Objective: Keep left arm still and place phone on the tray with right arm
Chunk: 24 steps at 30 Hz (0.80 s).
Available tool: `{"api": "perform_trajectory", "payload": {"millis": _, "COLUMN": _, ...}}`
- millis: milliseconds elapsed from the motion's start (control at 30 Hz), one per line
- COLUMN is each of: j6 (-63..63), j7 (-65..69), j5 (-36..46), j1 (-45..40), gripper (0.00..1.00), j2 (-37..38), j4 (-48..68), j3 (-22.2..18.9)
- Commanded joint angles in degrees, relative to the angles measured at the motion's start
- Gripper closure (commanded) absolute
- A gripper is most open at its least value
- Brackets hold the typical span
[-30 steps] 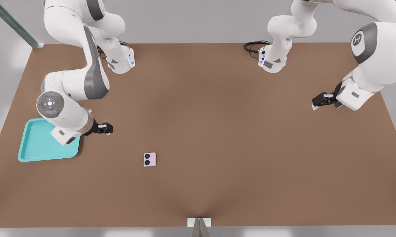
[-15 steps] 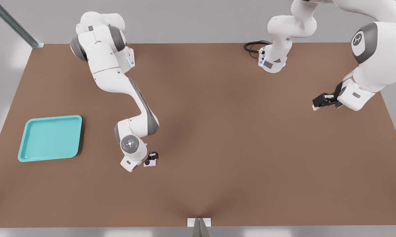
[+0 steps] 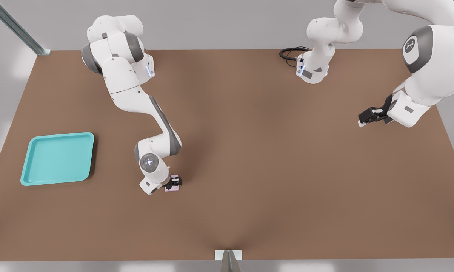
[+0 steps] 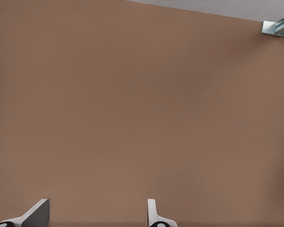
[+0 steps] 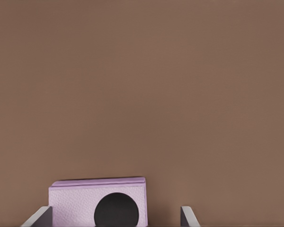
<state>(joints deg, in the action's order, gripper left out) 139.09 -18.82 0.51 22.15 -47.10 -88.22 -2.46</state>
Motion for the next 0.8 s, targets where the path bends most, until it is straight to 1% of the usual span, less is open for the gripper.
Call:
{"api": "perform_trajectory", "payload": {"millis": 0, "j6": 1.1, "j7": -4.47, "j5": 0.37, "j1": 0.08, "gripper": 0.0, "j2": 0.17, "j4": -0.03, "j3": 0.0}}
{"api": "perform_trajectory", "payload": {"millis": 300, "j6": 1.01, "j7": -5.7, "j5": 0.37, "j1": 0.61, "gripper": 0.0, "j2": 1.66, "j4": -2.4, "j3": 0.08}}
{"api": "perform_trajectory", "payload": {"millis": 733, "j6": 1.1, "j7": -5.88, "j5": 0.37, "j1": 0.87, "gripper": 0.0, "j2": 0.43, "j4": -2.49, "j3": 0.7}}
{"api": "perform_trajectory", "payload": {"millis": 767, "j6": 1.27, "j7": -5.97, "j5": 0.29, "j1": 0.87, "gripper": 0.01, "j2": 0.43, "j4": -2.49, "j3": 0.7}}
